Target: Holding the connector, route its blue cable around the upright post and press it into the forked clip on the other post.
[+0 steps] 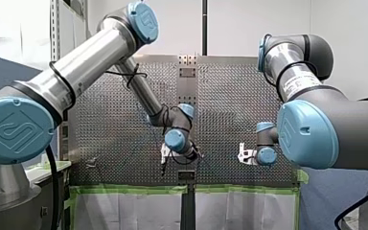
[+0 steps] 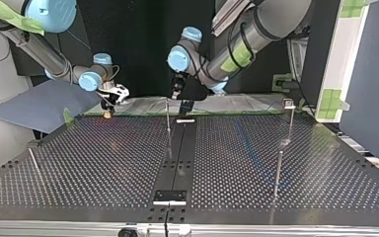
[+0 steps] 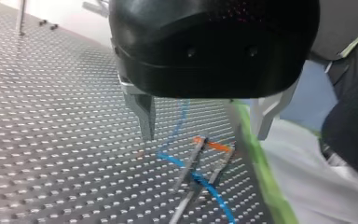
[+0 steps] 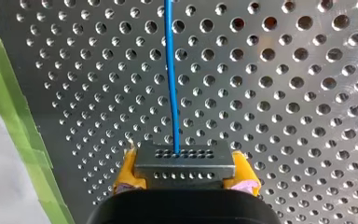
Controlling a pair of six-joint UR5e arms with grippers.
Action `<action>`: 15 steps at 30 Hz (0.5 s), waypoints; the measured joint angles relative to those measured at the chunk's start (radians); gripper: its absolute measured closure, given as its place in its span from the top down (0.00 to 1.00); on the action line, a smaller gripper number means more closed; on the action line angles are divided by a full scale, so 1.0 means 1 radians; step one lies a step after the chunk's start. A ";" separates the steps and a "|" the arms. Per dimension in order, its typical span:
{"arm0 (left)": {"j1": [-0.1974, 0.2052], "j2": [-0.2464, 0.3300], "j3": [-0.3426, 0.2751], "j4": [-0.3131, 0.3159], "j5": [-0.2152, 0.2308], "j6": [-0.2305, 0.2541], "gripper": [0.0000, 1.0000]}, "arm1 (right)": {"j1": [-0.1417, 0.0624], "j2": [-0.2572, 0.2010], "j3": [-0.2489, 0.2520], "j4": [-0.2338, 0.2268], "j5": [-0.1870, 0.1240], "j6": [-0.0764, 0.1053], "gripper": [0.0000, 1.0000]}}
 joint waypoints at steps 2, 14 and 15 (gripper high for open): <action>-0.005 0.015 -0.015 0.014 -0.015 -0.011 1.00 | 0.002 0.000 0.000 0.000 0.001 0.000 0.00; -0.036 0.124 -0.124 0.032 -0.090 -0.091 1.00 | 0.013 0.000 0.000 0.002 0.001 0.009 0.00; -0.036 0.135 -0.135 0.024 -0.094 -0.095 1.00 | 0.013 0.000 0.000 0.002 0.001 0.010 0.00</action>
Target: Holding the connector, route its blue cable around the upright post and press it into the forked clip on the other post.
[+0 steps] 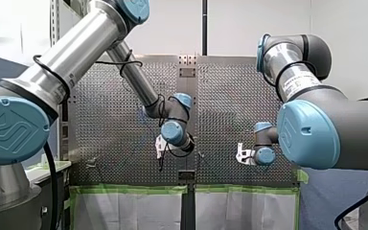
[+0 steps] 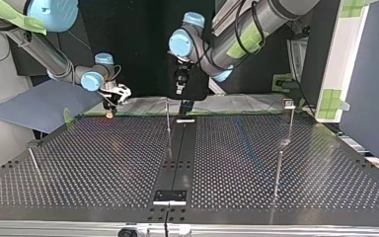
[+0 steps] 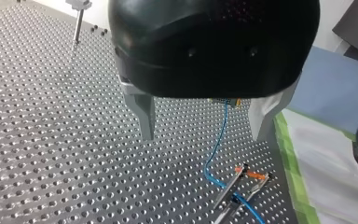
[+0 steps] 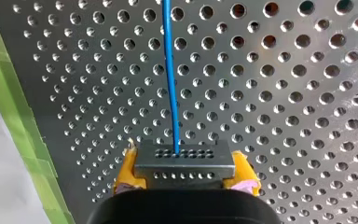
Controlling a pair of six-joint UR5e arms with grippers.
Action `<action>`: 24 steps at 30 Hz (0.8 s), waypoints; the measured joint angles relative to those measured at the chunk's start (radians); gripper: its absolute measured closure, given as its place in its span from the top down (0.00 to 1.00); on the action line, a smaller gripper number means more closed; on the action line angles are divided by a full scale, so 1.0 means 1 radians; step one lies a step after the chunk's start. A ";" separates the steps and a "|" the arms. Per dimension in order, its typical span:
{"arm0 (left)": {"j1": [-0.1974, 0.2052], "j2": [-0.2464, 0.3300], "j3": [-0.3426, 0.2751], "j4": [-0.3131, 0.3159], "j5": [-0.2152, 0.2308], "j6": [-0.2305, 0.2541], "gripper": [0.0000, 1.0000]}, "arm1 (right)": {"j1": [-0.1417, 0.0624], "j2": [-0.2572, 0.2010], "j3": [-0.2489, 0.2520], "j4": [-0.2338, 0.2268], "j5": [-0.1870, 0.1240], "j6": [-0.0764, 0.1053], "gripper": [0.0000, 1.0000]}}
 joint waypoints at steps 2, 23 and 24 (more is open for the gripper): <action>-0.001 0.016 -0.016 -0.013 -0.004 -0.004 1.00 | 0.001 0.000 0.000 0.000 0.000 0.000 0.00; -0.007 0.186 -0.186 -0.074 -0.006 0.002 1.00 | 0.014 0.001 0.000 -0.005 -0.001 0.000 0.00; -0.007 0.196 -0.196 -0.075 -0.007 0.000 1.00 | 0.015 0.001 0.000 -0.005 -0.001 0.000 0.00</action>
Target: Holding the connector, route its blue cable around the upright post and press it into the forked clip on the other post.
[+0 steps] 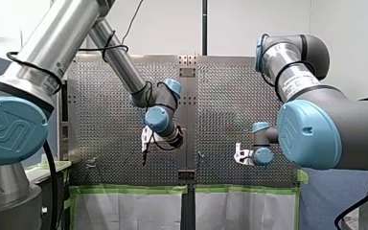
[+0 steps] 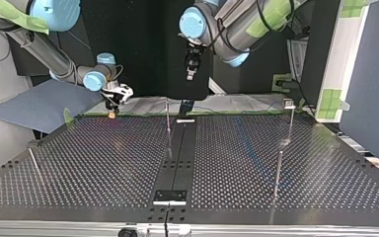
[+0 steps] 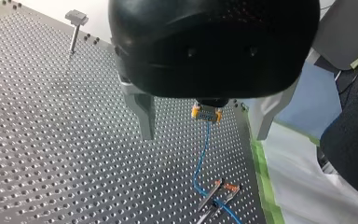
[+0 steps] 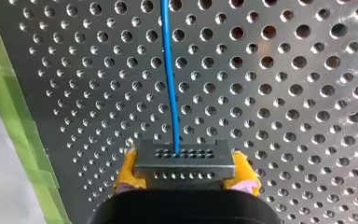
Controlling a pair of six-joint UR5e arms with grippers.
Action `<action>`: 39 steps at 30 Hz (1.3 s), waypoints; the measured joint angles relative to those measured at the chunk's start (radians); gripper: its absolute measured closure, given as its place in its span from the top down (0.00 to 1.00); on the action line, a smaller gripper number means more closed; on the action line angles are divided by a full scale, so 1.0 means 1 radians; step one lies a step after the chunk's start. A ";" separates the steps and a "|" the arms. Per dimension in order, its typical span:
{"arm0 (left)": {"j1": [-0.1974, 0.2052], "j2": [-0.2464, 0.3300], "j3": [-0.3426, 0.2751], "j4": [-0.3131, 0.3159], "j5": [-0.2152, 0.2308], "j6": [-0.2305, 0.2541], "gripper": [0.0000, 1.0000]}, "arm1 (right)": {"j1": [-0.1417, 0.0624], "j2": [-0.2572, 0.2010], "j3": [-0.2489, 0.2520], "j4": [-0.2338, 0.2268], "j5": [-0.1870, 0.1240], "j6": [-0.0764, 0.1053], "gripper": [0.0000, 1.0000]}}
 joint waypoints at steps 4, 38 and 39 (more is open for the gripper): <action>-0.002 0.036 -0.036 0.000 -0.001 -0.001 1.00 | 0.002 0.000 0.000 0.001 0.002 0.000 0.00; -0.009 0.317 -0.317 0.176 0.005 -0.010 1.00 | 0.003 -0.001 -0.001 0.001 0.005 0.000 0.00; -0.009 0.327 -0.327 0.185 0.005 -0.010 1.00 | 0.003 -0.001 -0.002 0.001 0.005 0.000 0.00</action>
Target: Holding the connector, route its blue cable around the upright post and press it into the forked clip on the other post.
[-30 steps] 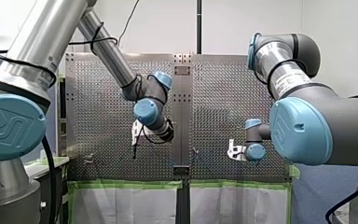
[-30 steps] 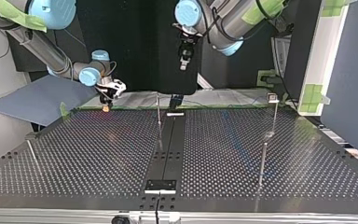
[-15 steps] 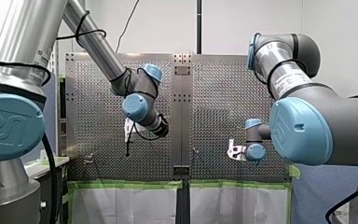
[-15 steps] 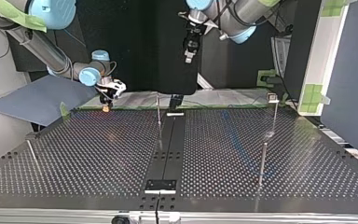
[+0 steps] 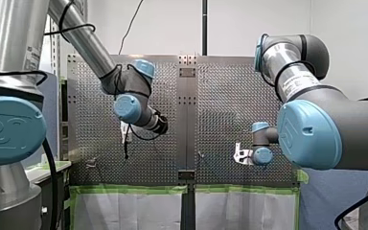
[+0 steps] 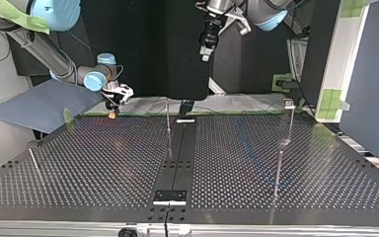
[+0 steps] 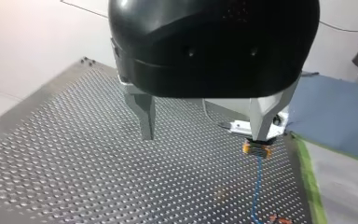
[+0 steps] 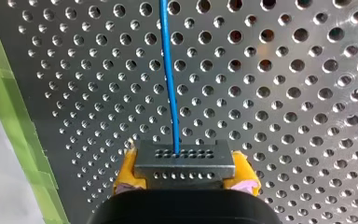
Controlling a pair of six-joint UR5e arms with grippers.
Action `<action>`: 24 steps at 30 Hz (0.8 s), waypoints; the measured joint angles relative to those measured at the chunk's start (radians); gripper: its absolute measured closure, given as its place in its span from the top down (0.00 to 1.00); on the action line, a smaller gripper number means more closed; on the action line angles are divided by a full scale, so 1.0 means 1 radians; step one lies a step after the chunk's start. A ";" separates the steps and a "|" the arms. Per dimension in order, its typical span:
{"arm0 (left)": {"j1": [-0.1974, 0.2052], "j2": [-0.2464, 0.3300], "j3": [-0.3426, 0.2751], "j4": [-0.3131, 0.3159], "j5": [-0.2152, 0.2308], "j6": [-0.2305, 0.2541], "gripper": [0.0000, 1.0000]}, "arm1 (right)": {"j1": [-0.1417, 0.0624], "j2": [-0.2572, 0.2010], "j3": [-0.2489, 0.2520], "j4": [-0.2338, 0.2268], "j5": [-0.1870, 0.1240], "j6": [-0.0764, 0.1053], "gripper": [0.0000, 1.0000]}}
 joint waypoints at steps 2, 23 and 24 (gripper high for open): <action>0.000 0.015 -0.015 0.014 0.000 0.003 1.00 | 0.000 0.000 0.000 0.000 0.000 0.000 0.00; 0.003 0.190 -0.103 0.179 0.001 0.015 1.00 | 0.001 0.000 -0.011 0.005 0.007 -0.023 0.00; 0.003 0.195 -0.103 0.189 0.001 0.015 1.00 | 0.001 -0.001 -0.013 0.007 0.009 -0.027 0.00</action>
